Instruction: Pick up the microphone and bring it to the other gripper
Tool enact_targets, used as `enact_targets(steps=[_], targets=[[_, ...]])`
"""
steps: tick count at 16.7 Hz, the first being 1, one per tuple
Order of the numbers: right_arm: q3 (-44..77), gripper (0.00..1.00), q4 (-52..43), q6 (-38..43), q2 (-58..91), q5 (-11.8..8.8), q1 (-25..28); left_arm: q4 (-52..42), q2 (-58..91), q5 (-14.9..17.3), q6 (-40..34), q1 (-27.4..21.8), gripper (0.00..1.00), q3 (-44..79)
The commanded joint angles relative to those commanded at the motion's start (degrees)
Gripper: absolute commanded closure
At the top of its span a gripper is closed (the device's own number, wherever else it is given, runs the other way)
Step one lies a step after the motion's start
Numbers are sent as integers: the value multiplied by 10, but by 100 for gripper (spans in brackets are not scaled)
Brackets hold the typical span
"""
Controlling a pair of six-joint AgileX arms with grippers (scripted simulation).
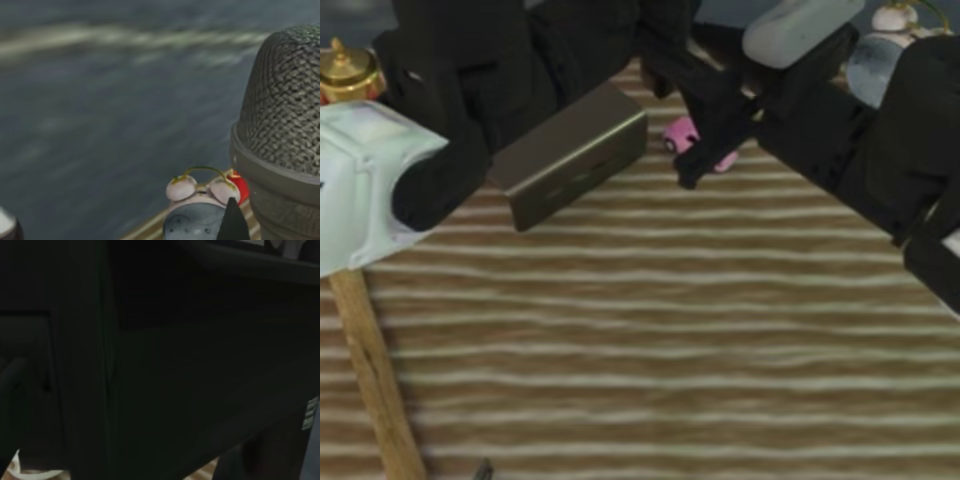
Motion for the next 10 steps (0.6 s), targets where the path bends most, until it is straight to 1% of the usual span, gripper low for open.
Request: enact_targets(steps=[5,6,10], targets=[[0,2,0,0,0,0,0,0,0,0,0,0,100,0],[0,0,0,0,0,0,0,0,0,0,0,0,100,0],[0,0,0,0,0,0,0,0,0,0,0,0,100,0]])
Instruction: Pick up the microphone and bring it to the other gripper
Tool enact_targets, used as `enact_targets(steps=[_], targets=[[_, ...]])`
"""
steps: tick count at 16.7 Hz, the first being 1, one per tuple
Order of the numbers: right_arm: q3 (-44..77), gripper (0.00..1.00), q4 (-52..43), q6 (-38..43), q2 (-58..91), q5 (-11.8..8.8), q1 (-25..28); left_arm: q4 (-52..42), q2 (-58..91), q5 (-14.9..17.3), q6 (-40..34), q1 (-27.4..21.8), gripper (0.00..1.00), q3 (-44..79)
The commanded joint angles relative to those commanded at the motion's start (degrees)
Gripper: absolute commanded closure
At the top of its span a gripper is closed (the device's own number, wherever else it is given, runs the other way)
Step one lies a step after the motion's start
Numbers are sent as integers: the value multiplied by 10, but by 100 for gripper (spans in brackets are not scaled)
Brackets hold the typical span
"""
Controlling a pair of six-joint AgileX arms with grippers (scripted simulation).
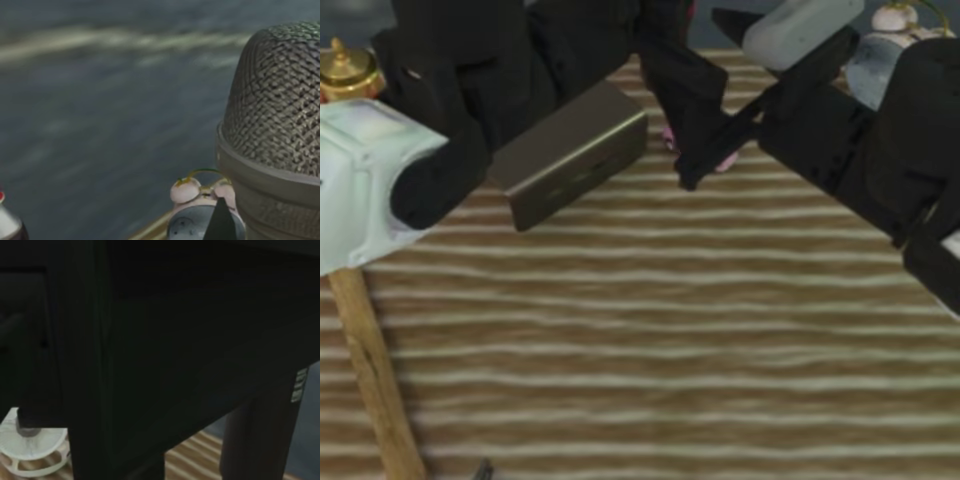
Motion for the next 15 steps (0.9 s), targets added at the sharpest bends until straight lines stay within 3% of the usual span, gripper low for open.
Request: enact_targets(steps=[6,15], targets=[[-15,0,-3,-2,-4,0,-4,-1,-8,0,4,6,100,3],[-141,0,-29,-2,-159,-26,-23,-10,-61,75,5,93,100,-43]])
